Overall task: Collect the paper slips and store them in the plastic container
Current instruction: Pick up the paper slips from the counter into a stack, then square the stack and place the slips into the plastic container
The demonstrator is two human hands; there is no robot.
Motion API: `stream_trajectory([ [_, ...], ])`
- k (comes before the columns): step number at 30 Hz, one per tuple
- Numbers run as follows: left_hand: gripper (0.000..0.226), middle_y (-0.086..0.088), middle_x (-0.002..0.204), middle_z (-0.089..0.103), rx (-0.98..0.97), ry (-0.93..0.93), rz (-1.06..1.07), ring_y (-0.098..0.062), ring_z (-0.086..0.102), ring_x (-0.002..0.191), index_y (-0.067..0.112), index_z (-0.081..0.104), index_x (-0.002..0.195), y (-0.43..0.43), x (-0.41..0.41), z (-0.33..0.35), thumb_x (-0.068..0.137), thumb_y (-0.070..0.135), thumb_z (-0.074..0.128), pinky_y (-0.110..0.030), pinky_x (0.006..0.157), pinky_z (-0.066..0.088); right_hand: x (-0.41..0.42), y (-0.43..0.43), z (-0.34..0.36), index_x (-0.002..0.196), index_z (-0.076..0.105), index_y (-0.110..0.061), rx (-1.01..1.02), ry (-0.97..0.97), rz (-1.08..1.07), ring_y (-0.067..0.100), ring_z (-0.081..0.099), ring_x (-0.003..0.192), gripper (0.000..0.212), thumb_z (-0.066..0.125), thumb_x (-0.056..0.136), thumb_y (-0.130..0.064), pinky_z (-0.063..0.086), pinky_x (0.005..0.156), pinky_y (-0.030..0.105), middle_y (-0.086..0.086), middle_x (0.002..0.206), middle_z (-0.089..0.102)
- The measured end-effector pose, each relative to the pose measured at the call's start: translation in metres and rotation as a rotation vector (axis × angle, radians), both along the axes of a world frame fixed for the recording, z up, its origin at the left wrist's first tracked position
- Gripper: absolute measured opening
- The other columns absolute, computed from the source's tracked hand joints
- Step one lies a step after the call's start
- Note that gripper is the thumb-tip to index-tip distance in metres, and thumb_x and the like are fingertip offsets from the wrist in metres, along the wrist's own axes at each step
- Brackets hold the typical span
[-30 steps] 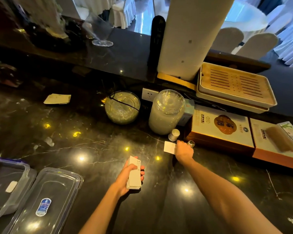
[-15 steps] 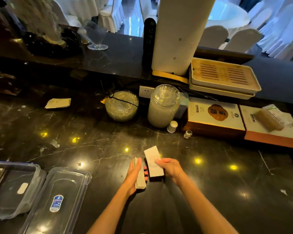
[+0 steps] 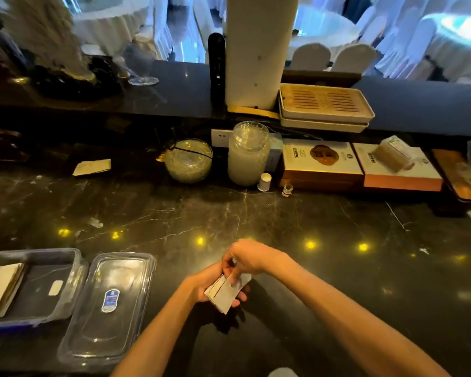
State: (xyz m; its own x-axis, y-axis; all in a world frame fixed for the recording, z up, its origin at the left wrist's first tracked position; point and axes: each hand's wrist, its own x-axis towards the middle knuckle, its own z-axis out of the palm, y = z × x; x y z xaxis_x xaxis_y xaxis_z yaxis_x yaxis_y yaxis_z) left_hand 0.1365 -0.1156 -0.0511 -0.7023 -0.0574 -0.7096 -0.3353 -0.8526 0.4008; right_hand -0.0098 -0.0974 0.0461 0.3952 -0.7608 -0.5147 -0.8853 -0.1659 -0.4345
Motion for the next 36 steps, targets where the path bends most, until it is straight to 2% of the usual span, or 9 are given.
stream_trajectory([
  [4, 0.076, -0.022, 0.097, 0.066, -0.019, 0.044, 0.138, -0.03, 0.065, 0.076, 0.003, 0.063, 0.113, 0.015, 0.019, 0.004, 0.092, 0.07, 0.034, -0.038, 0.062, 0.056, 0.027, 0.017, 0.0, 0.101, 0.07, -0.022, -0.128, 0.054, 0.015, 0.02, 0.064, 0.101, 0.023, 0.077, 0.079, -0.02, 0.053, 0.082, 0.036, -0.001, 0.109, 0.069],
  [9, 0.078, -0.02, 0.103, 0.068, 0.007, 0.168, 0.488, -0.031, 0.067, 0.089, 0.011, 0.064, 0.121, 0.026, 0.046, 0.008, 0.077, 0.075, 0.058, -0.04, 0.066, 0.057, 0.054, 0.061, -0.007, 0.138, 0.048, -0.039, -0.307, 0.013, -0.184, 0.018, 0.054, 0.128, 0.043, 0.055, 0.095, -0.037, 0.049, 0.101, 0.043, -0.009, 0.151, 0.045],
  [12, 0.063, -0.015, 0.102, 0.072, -0.146, 0.127, 0.576, -0.028, 0.07, 0.09, 0.03, 0.059, 0.131, 0.027, 0.065, 0.015, 0.08, 0.067, 0.062, -0.044, 0.073, 0.058, 0.091, 0.1, -0.023, 0.154, 0.018, -0.037, -0.383, -0.028, -0.287, 0.025, 0.032, 0.143, 0.074, 0.032, 0.09, -0.073, 0.029, 0.116, 0.045, -0.006, 0.163, 0.021],
  [15, 0.056, -0.012, 0.095, 0.074, -0.227, 0.052, 0.576, -0.026, 0.071, 0.087, 0.032, 0.07, 0.115, 0.038, 0.09, 0.021, 0.076, 0.071, 0.065, -0.045, 0.079, 0.056, 0.134, 0.128, -0.042, 0.157, -0.005, -0.03, -0.372, -0.046, -0.322, 0.024, -0.014, 0.152, 0.097, 0.025, 0.082, -0.084, -0.011, 0.122, 0.048, -0.005, 0.166, -0.001],
  [18, 0.048, -0.008, 0.091, 0.075, -0.199, 0.009, 0.598, -0.023, 0.072, 0.086, 0.026, 0.079, 0.091, 0.057, 0.13, 0.02, 0.078, 0.069, 0.064, -0.04, 0.079, 0.057, 0.167, 0.137, -0.045, 0.158, 0.004, -0.025, -0.469, 0.087, -0.225, 0.029, -0.016, 0.152, 0.085, 0.019, 0.088, -0.071, -0.02, 0.117, 0.054, -0.004, 0.166, 0.005],
  [24, 0.051, -0.012, 0.088, 0.072, -0.23, -0.125, 0.635, -0.024, 0.071, 0.077, 0.016, 0.064, 0.112, 0.083, 0.226, 0.04, 0.089, 0.06, 0.053, -0.034, 0.063, 0.059, 0.252, 0.147, -0.047, 0.158, 0.016, -0.025, -0.497, -0.017, -0.133, 0.026, -0.005, 0.154, 0.071, 0.039, 0.097, -0.053, -0.022, 0.113, 0.055, -0.006, 0.165, 0.016],
  [29, 0.06, -0.014, 0.087, 0.067, -0.259, -0.16, 0.689, -0.023, 0.069, 0.075, 0.012, 0.055, 0.12, 0.069, 0.286, 0.053, 0.089, 0.063, 0.05, -0.032, 0.063, 0.06, 0.317, 0.136, -0.043, 0.138, 0.057, -0.013, -0.737, -0.178, -0.135, 0.019, 0.052, 0.134, 0.07, 0.072, 0.079, -0.049, 0.034, 0.111, 0.058, 0.002, 0.143, 0.057],
  [34, 0.068, -0.026, 0.12, 0.067, -0.349, -0.221, 0.845, -0.037, 0.066, 0.108, 0.007, 0.059, 0.127, 0.003, 0.333, 0.061, 0.09, 0.063, 0.046, -0.048, 0.092, 0.055, 0.358, 0.083, -0.03, 0.155, 0.021, -0.032, -0.659, -0.239, -0.213, 0.002, 0.007, 0.151, 0.078, 0.05, 0.088, -0.061, -0.006, 0.124, 0.05, -0.017, 0.161, 0.023],
  [36, 0.066, -0.029, 0.128, 0.061, -0.32, -0.195, 0.933, -0.042, 0.061, 0.115, 0.009, 0.055, 0.13, -0.037, 0.349, 0.066, 0.093, 0.062, 0.041, -0.05, 0.089, 0.053, 0.377, 0.048, -0.022, 0.156, 0.009, -0.039, -0.602, -0.281, -0.286, -0.003, -0.006, 0.15, 0.081, 0.042, 0.089, -0.069, -0.015, 0.122, 0.039, -0.024, 0.161, 0.008],
])
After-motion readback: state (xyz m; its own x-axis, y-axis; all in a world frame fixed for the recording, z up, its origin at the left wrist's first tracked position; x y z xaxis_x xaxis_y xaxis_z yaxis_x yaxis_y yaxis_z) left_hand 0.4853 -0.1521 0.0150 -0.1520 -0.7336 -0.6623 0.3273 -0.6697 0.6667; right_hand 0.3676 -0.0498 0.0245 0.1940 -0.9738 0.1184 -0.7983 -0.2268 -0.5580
